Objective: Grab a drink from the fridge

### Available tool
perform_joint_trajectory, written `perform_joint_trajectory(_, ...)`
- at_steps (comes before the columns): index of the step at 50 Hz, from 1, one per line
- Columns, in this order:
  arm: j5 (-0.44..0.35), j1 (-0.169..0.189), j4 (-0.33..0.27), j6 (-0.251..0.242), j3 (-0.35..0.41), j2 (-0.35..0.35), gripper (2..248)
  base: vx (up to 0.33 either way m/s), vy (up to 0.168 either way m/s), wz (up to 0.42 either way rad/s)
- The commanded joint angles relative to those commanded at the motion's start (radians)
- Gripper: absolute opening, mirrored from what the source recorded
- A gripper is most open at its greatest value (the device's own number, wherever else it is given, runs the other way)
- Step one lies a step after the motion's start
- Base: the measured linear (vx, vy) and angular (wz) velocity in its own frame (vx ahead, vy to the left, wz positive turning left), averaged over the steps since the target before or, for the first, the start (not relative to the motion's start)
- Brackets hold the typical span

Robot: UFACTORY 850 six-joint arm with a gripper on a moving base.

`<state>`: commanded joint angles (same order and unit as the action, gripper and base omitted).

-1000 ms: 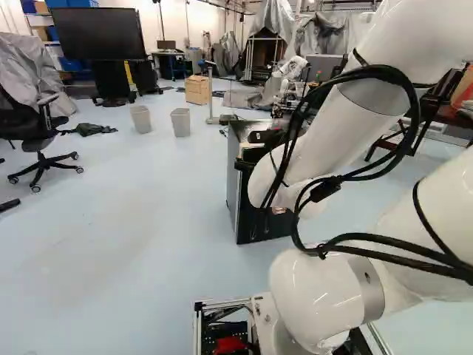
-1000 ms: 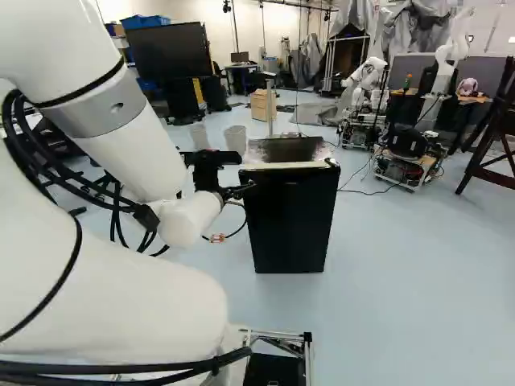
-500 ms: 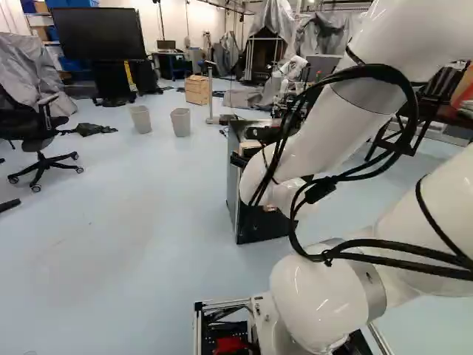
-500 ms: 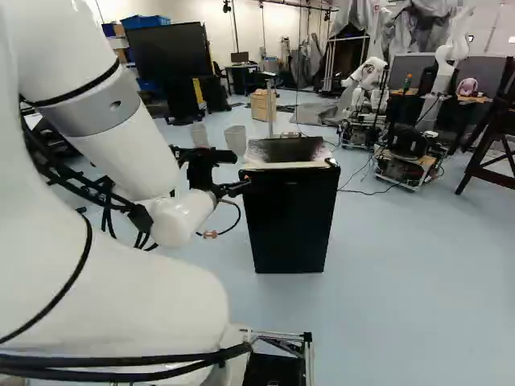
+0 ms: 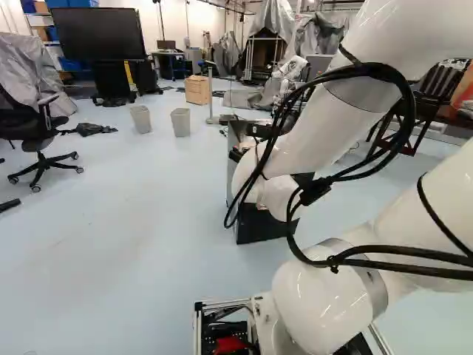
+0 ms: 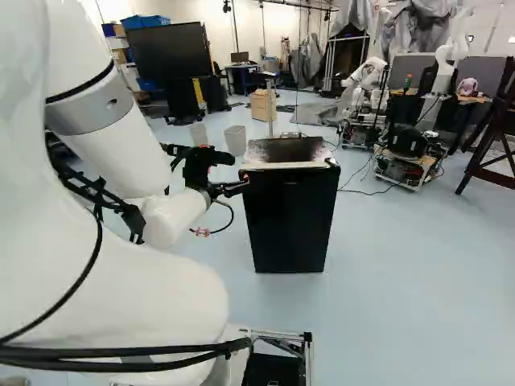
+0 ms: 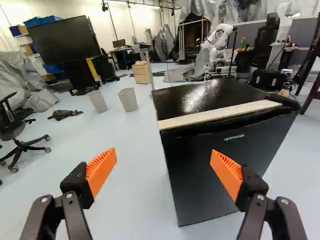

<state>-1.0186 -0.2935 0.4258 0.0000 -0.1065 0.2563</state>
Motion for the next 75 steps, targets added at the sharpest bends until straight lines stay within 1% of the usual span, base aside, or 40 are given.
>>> perform_joint_trajectory(15,-0.030,-0.064,0.116,0.000,-0.009,-0.049,247,0.000,0.000,0.000)
perform_joint_trajectory(40,-0.090,-0.169,0.266,0.000,-0.031,-0.155,247,0.000,0.000,0.000)
perform_joint_trajectory(57,-0.152,-0.230,0.366,0.000,-0.078,-0.261,247,0.000,0.000,0.000)
perform_joint_trajectory(75,-0.217,-0.283,0.468,0.000,-0.148,-0.386,247,0.000,0.000,0.000)
